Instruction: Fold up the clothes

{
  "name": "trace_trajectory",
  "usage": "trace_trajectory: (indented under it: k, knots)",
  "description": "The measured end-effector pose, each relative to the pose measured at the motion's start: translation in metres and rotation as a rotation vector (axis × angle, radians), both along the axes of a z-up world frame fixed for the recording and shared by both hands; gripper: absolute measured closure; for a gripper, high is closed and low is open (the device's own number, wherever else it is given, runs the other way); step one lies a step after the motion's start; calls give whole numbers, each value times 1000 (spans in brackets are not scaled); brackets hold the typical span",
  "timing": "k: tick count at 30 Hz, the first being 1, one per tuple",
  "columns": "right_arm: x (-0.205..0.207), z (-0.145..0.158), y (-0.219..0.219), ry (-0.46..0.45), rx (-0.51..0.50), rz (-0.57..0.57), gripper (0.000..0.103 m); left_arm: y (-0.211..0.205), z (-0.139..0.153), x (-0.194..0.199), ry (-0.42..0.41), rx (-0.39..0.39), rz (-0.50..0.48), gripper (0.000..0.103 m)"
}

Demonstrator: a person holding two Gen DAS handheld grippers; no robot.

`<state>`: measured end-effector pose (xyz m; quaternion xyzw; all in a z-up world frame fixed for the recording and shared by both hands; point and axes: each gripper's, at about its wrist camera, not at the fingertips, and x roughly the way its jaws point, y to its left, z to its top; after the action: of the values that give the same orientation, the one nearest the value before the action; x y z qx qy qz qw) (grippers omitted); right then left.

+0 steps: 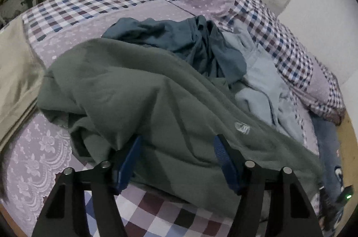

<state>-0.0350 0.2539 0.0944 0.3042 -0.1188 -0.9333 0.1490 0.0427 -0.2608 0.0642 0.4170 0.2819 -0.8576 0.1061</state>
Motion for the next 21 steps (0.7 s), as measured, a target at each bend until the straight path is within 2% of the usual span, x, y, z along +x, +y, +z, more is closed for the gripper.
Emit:
trace_trajectory:
  k: [2, 4, 7, 11, 13, 15, 16, 17, 18, 21]
  knots:
    - [9, 11, 25, 56, -15, -113, 101, 4, 1, 1, -5, -23, -9, 32]
    - [12, 13, 42, 72, -30, -182, 101, 9, 3, 3, -10, -51, -14, 32]
    - [15, 9, 60, 66, -24, -285, 101, 18, 10, 6, -50, -169, 15, 32]
    - [19, 2, 89, 41, -34, -392, 101, 15, -3, -3, -126, -169, 19, 31]
    - [17, 1, 95, 22, -53, -390, 101, 13, -14, -12, -167, -147, 21, 31]
    - [18, 2, 99, 20, -56, -378, 100, 10, -22, -20, -154, -125, 38, 34]
    - [18, 2, 100, 20, -58, -372, 100, 8, -22, -24, -132, -114, 42, 45]
    - [18, 2, 102, 18, -67, -362, 100, 6, -19, -29, -106, -105, 46, 73]
    - [18, 2, 102, 17, -73, -358, 100, 6, -9, -33, -71, -101, 47, 89]
    - [21, 3, 105, 12, -83, -346, 100, 6, 19, -45, 35, -88, 50, 94]
